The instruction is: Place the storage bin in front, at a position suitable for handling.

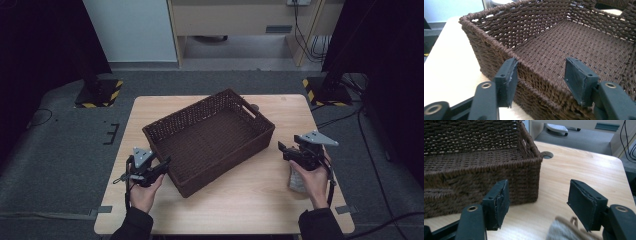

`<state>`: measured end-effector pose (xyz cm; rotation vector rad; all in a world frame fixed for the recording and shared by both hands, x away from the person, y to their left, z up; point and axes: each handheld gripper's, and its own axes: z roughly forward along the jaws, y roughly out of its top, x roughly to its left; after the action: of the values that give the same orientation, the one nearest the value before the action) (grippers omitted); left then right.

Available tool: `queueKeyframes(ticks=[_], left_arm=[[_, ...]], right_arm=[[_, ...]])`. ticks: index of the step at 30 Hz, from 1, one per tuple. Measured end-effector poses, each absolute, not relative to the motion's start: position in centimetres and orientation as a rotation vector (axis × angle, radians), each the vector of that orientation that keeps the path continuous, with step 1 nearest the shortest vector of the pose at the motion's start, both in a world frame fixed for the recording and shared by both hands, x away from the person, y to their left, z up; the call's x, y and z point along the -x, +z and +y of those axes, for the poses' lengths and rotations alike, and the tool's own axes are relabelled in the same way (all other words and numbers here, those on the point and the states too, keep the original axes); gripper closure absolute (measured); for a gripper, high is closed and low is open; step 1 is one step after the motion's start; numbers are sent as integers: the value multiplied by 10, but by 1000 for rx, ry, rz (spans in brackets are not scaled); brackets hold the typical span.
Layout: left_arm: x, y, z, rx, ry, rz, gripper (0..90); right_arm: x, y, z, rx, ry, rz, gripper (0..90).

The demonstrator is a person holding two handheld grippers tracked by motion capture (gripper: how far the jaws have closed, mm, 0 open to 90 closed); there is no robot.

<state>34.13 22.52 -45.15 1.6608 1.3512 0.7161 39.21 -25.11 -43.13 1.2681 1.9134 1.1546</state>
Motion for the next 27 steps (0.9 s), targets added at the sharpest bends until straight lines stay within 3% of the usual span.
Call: queueKeyframes(ticks=[11, 19, 22, 25, 27], left_arm=[[-355, -454, 246, -1632, 720, 1361, 520], [-367, -455, 250, -1630, 750, 1370, 555], [-369, -456, 252, -1611, 729, 1374, 558], [-368, -456, 254, -1608, 716, 1379, 532], [-366, -454, 255, -1602, 706, 1382, 478]], right_arm=[[-421, -436, -228, -1243, 1188, 1930, 354], [-436, -448, -216, -1247, 1235, 1933, 458], [-439, -451, -215, -1261, 1245, 1943, 536], [-439, -451, -214, -1272, 1271, 1959, 622], [-437, -450, -213, -1271, 1258, 1967, 629]])
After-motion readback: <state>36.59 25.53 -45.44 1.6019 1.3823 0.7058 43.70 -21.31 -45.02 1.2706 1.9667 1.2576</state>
